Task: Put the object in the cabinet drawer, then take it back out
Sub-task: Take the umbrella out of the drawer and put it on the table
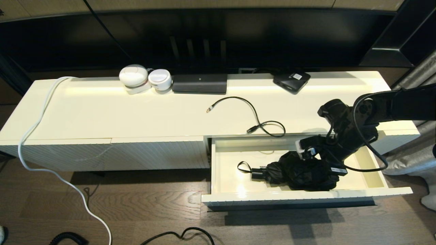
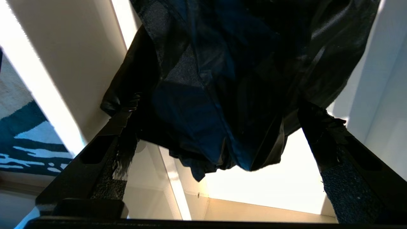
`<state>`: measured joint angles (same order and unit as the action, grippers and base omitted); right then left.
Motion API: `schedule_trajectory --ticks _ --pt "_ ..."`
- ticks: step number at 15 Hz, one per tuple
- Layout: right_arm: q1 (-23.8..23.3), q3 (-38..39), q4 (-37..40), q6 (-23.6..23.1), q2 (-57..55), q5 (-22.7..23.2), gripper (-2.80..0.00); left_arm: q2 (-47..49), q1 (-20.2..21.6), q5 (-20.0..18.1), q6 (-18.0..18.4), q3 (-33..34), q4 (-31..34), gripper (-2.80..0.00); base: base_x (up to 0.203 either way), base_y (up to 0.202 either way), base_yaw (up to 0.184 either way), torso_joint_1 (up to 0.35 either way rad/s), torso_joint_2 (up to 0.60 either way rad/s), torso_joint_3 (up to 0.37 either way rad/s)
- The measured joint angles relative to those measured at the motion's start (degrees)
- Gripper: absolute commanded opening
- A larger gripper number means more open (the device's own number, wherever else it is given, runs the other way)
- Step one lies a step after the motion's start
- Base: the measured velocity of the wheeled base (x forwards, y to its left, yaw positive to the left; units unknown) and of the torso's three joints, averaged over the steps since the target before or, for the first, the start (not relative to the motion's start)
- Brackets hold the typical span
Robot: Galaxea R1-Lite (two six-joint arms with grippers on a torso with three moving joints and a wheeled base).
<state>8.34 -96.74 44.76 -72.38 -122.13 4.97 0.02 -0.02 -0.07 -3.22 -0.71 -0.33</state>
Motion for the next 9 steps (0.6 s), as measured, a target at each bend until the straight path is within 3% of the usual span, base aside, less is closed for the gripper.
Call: schedule_trajectory --ticks 5,6,9 --pt "-0.1 -0.6 0.0 0.0 -1.7 0.1 0.0 0.0 0.0 0.1 0.0 0.0 0.0 -2.8 0.0 0.0 0.0 0.0 0.0 0.0" --pt "-0.1 -0.7 0.0 0.0 -1.9 0.1 -2.8 0.0 0.0 0.0 0.0 0.0 0.0 -2.8 0.0 0.0 0.0 0.0 0.0 0.0" --pt "-0.1 -0.9 0.0 0.0 -2.3 0.1 -2.8 0.0 0.0 0.1 0.0 0.0 0.0 -2.8 0.0 0.0 0.0 0.0 0.0 0.0"
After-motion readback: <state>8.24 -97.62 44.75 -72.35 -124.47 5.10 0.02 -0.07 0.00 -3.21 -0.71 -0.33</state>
